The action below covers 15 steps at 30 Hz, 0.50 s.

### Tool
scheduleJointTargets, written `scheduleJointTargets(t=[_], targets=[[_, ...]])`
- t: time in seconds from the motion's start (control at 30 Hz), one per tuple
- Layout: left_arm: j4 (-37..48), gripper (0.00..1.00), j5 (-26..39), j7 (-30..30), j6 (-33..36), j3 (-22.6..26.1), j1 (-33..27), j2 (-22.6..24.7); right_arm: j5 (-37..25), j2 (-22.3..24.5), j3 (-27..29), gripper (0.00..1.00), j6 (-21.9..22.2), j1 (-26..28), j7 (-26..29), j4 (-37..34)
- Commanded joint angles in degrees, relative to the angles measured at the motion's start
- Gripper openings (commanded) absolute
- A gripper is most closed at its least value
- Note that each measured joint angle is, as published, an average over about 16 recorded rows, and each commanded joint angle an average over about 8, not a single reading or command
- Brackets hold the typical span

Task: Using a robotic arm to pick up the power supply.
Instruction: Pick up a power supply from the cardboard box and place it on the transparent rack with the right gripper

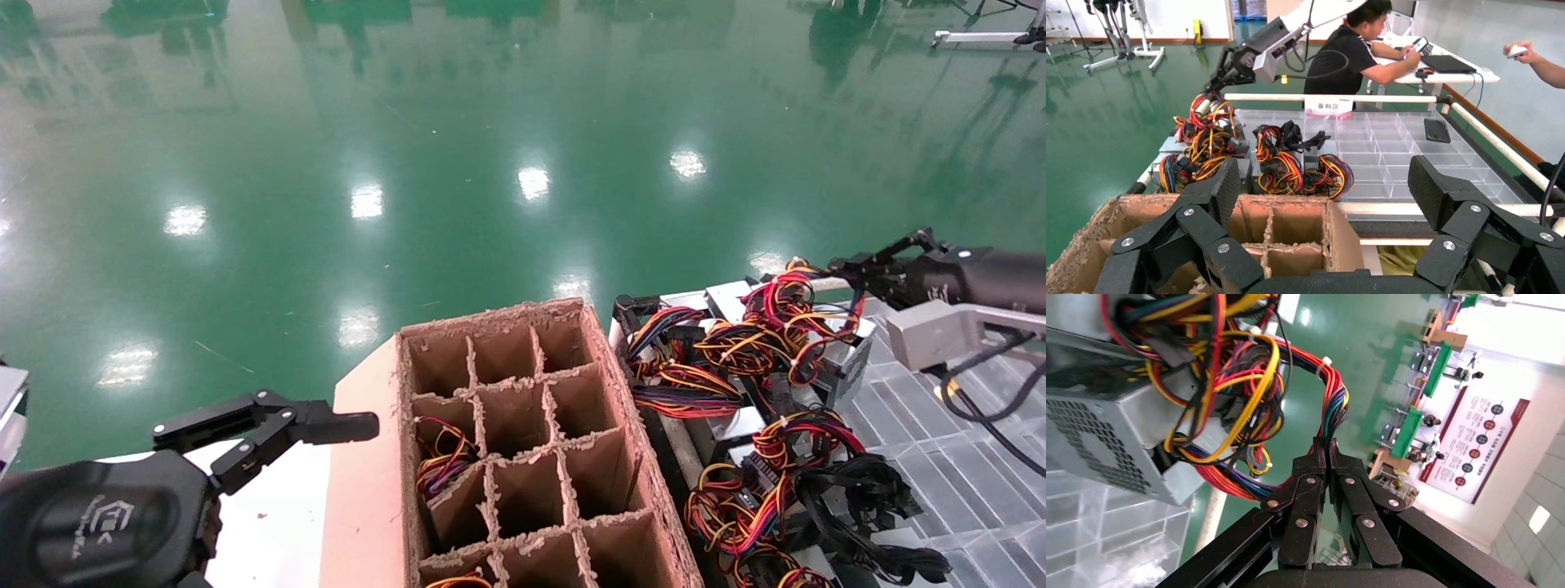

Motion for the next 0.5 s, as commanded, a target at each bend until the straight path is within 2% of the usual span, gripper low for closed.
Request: scheduleJointTargets(t=[0.03,0.3,0.5], targets=[[0.0,1.0,0.0,0.0,0.0,0.0,0.0,0.0,0.05,0.36,0.04,0.0,-0.49,-0.33,-0.08,-0.07],[0.0,1.0,-0.01,0.01,-0.01,0.02,0.0,-0.01,-1.22,3.18,-0.87,0.0,-7.67,0.2,0.73,0.57],[0.0,1.0,-0.02,0.01,-0.01,0.03,-0.01,-0.01,-2.18,5.26,-1.54,0.0,-10.36,0.38,1.1,0.0]])
